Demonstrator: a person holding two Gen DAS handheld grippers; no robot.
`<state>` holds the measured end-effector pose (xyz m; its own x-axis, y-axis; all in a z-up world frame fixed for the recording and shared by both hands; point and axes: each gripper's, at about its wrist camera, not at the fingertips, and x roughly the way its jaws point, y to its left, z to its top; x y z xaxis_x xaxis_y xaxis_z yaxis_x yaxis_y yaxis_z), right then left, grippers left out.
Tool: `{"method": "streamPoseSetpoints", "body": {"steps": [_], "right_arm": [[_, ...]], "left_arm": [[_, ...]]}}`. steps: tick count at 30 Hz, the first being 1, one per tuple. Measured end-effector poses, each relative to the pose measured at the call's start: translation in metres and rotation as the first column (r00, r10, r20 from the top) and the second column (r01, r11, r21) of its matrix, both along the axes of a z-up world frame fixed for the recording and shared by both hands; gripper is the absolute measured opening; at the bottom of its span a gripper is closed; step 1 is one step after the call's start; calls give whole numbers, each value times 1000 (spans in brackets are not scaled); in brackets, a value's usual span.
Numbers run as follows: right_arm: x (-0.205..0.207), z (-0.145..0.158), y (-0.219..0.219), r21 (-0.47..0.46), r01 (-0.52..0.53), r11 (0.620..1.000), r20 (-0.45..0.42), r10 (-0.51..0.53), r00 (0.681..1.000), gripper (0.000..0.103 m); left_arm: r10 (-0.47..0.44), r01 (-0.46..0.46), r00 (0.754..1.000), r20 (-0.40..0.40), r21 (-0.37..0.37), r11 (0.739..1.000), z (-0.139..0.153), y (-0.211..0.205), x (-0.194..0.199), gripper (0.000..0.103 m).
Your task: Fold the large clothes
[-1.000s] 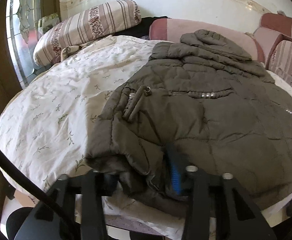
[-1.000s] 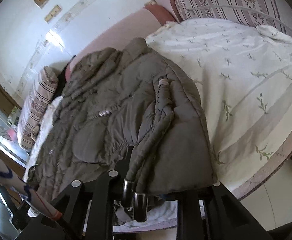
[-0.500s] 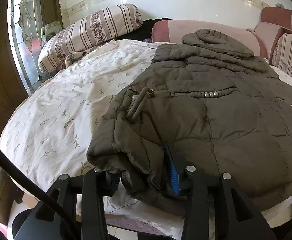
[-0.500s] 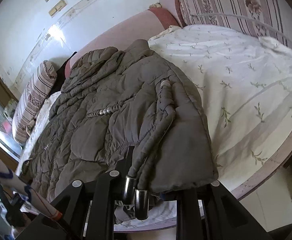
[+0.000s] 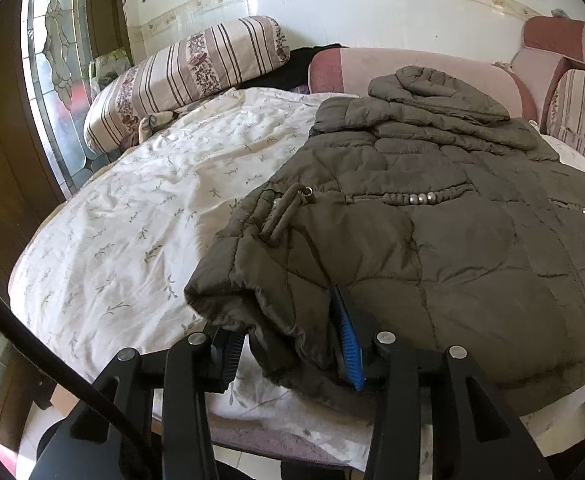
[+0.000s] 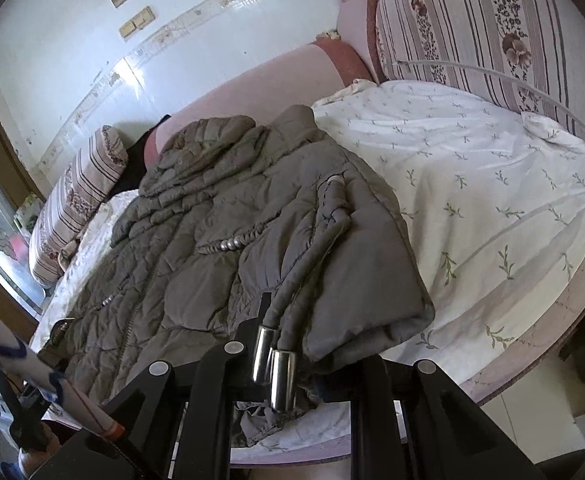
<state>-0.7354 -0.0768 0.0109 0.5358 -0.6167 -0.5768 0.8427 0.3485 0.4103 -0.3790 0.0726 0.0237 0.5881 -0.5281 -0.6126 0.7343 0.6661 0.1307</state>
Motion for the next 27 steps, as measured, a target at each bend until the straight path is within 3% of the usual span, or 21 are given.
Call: {"method": "streamPoseSetpoints", "body": {"steps": [2, 7, 12, 19, 27], "right_arm": [[0, 4, 3, -8, -7, 1000, 8, 7, 1000, 15], [-2, 14, 8, -23, -11, 1000, 17, 11, 1000, 15], [-4, 19, 12, -35, -20, 999, 19, 20, 1000, 14], [-9, 29, 16, -46, -23, 999, 36, 24, 999, 14], [-13, 52, 8, -57, -28, 998, 82, 33, 996, 14]], "left_arm": [[-6, 6, 1000, 13, -10, 1000, 5, 2, -5, 41], [-43, 45, 998, 48, -29, 999, 14, 3, -15, 26], [-61, 62, 997, 43, -39, 997, 19, 4, -13, 19], [-77, 77, 997, 0, -83, 994, 32, 6, -3, 16], [-94, 96, 995, 21, -118, 988, 60, -1, 2, 16]]}}
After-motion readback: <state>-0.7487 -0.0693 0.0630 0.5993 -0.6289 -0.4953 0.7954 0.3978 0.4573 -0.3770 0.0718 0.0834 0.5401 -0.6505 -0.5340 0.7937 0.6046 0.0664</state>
